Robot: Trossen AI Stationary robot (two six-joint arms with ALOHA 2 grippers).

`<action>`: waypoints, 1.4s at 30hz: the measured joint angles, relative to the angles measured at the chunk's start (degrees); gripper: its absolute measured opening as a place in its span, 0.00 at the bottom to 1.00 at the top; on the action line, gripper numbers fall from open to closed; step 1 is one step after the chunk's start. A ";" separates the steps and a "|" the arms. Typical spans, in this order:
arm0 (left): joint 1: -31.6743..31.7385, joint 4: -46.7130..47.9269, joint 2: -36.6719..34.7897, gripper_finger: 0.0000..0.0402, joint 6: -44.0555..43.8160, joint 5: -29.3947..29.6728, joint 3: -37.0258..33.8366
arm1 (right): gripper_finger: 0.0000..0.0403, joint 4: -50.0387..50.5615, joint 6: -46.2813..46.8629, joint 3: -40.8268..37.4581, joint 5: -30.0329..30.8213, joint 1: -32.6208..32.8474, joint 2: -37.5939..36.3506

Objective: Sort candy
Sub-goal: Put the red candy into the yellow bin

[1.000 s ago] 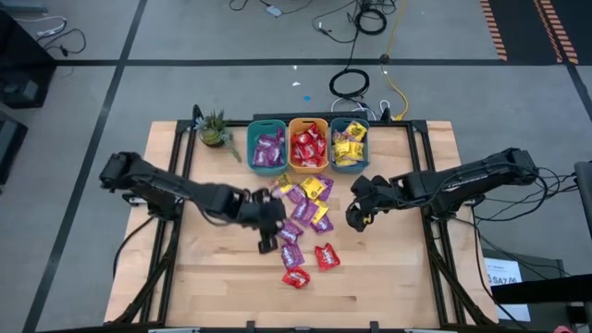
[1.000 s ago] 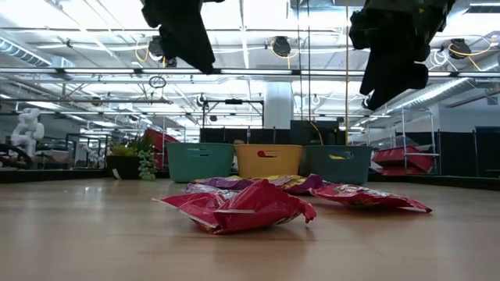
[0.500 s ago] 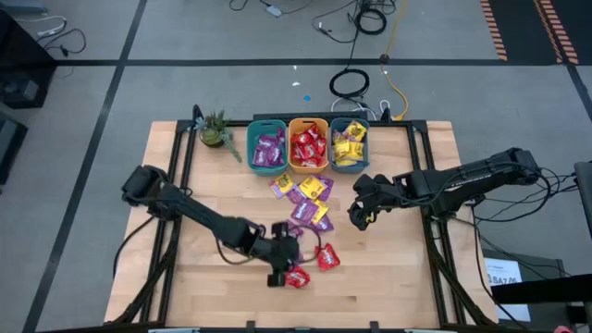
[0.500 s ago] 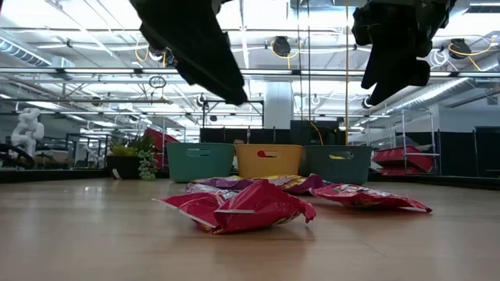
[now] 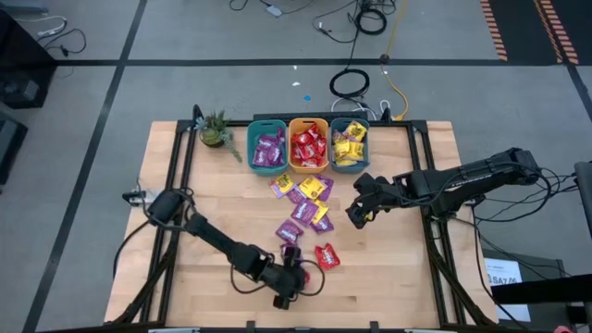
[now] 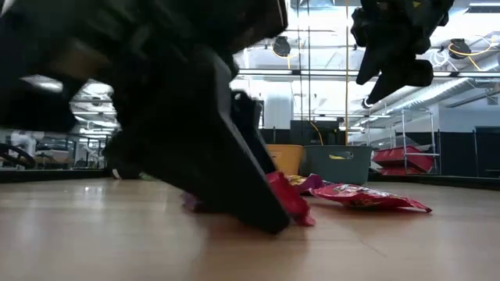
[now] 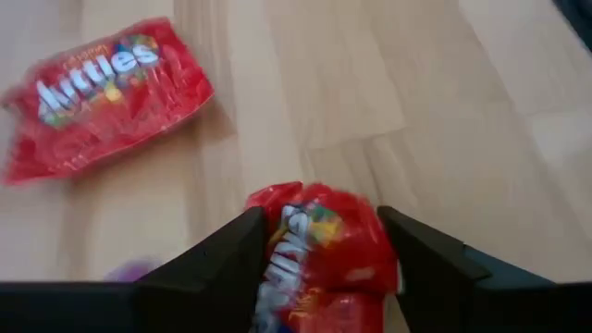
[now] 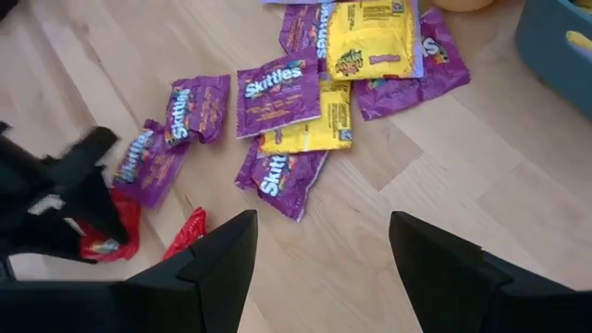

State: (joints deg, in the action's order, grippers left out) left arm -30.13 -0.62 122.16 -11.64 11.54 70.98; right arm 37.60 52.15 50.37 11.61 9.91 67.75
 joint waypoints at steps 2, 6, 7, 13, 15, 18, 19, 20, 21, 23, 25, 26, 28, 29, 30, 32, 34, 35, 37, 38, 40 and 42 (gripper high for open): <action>0.00 0.60 1.12 0.52 -2.19 -0.36 0.08 | 0.59 0.13 1.18 0.00 -0.01 0.00 0.00; -0.32 2.70 0.93 0.39 -4.43 0.09 0.11 | 0.59 0.03 1.66 0.00 -0.18 0.11 0.00; -0.40 3.34 0.57 0.33 -4.51 0.38 0.11 | 0.59 -0.03 1.66 0.00 -0.25 0.11 0.00; -0.27 7.45 -4.64 0.08 -6.45 1.89 -0.59 | 0.59 -0.03 1.40 0.00 -1.11 0.33 0.00; 0.01 9.33 -7.39 0.08 -7.02 4.64 -0.72 | 0.59 -0.01 1.37 0.00 -1.15 0.33 0.00; 1.40 11.12 -13.46 0.08 -6.07 7.48 -0.53 | 0.59 -0.04 1.31 0.00 -1.17 0.33 0.00; 2.22 11.29 -15.42 0.08 -6.05 7.69 -0.46 | 0.59 -0.06 1.22 0.00 -1.17 0.33 0.00; 3.27 11.71 -17.16 0.08 -6.05 7.70 -0.46 | 0.59 -0.10 1.09 0.00 -1.17 0.33 0.00; 4.37 12.32 -18.93 0.08 -6.05 7.71 -0.48 | 0.59 -0.08 0.89 0.00 -1.17 0.33 0.00; 7.20 12.49 -22.21 0.08 -6.05 7.79 -0.52 | 0.59 -0.10 0.74 0.00 -1.17 0.33 0.00; 10.72 12.60 -25.42 0.08 -6.03 7.87 -0.46 | 0.59 -0.10 0.76 0.00 -1.17 0.33 0.00; 12.72 12.92 -26.55 0.08 -6.03 7.86 -0.36 | 0.59 -0.12 0.81 0.00 -1.11 0.33 0.00; 17.46 14.42 -27.94 0.08 -6.02 7.50 -0.36 | 0.59 -0.48 1.03 0.00 -0.96 0.33 0.00; 19.97 14.56 -28.22 0.08 -6.03 6.19 -0.39 | 0.59 -1.17 1.03 0.00 -0.81 0.33 0.00; 22.39 14.52 -28.37 0.08 -6.08 4.77 -0.39 | 0.59 -2.17 0.98 0.00 -0.77 0.33 0.00; 27.13 14.20 -28.57 0.08 -6.50 2.31 -0.39 | 0.59 -4.38 0.37 0.00 -0.71 0.33 0.00; 31.41 14.16 -28.61 0.08 -6.51 0.76 -0.39 | 0.59 -6.68 -1.03 0.00 -0.77 0.33 0.00; 33.48 14.16 -28.55 0.08 -6.52 0.17 -0.39 | 0.59 -7.51 -1.69 0.00 -0.87 0.33 0.00; 37.48 13.32 -28.14 0.08 -5.90 -1.04 -0.39 | 0.59 -8.76 -2.09 0.00 -0.92 0.33 0.00; 39.55 12.49 -28.03 0.08 -5.21 -1.69 -0.39 | 0.59 -9.12 -2.07 0.00 -1.03 0.33 0.00; 43.87 11.41 -28.02 0.08 -3.27 -3.58 -0.39 | 0.59 -9.39 -1.91 0.00 -1.19 0.33 0.00; 47.73 8.89 -28.04 0.08 -1.20 -4.96 -0.39 | 0.59 -9.41 -1.91 0.00 -1.19 0.33 0.00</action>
State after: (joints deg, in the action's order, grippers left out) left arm 17.60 8.27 94.13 -12.84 6.58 70.59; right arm 28.18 50.24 50.37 10.41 10.24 67.75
